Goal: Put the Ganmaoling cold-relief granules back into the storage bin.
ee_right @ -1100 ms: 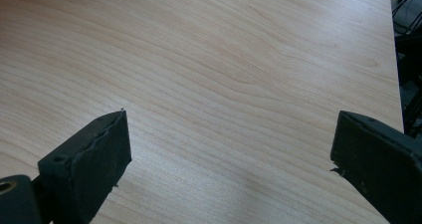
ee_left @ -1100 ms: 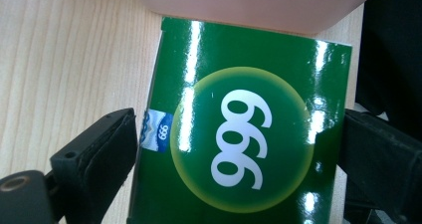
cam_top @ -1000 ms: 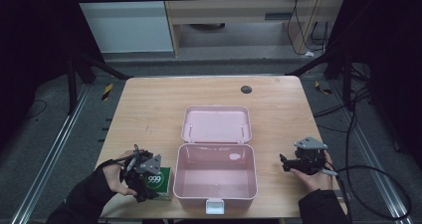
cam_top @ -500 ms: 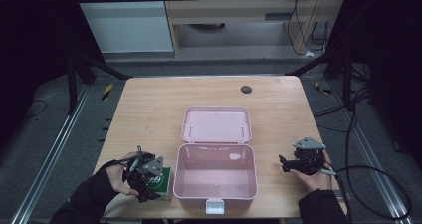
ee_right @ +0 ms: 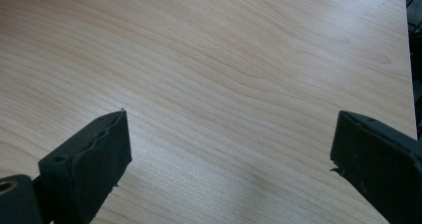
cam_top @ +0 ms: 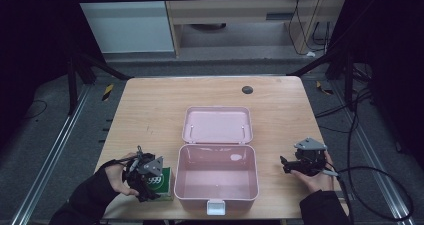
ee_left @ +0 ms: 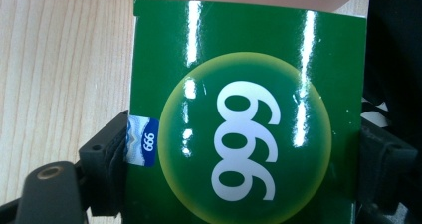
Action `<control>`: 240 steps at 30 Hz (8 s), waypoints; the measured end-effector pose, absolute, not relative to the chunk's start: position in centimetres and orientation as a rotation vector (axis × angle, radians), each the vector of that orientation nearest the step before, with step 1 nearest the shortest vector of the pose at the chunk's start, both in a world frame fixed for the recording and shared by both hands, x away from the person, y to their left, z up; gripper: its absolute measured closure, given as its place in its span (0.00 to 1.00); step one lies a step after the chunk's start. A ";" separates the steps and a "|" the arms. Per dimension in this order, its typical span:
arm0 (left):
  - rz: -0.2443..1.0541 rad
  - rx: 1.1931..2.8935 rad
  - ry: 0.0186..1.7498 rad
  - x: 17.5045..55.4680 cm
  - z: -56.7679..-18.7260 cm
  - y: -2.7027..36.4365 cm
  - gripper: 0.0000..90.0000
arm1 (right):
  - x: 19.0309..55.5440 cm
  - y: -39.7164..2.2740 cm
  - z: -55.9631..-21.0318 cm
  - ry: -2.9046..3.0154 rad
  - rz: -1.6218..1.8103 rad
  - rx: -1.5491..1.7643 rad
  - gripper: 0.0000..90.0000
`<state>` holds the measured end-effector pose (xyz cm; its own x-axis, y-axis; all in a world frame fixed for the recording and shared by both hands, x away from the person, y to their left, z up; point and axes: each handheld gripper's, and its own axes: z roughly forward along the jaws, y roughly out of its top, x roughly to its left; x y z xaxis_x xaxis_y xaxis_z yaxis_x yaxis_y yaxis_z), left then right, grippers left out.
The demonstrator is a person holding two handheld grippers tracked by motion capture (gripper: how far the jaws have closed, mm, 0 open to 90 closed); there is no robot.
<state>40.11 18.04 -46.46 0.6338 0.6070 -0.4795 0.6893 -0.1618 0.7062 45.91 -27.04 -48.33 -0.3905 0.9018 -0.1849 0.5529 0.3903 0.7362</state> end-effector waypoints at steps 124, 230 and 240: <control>-0.024 2.408 0.261 43.7 -30.1 11.7 0.16 | 45.9 -27.2 -48.5 2.093 0.783 1.241 0.04; 0.030 2.018 0.600 43.3 -34.6 13.9 0.30 | 45.9 -26.9 -48.9 2.143 0.756 1.229 0.04; 0.112 1.831 0.785 43.8 -34.7 18.4 0.37 | 45.8 -26.8 -48.9 2.151 0.750 1.239 0.06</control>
<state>43.78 18.40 -34.71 0.7768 0.5612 -0.2858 0.4586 -0.1931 0.8674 45.85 -26.80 -48.94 -0.4303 0.8853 -0.1762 0.5839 0.4218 0.6937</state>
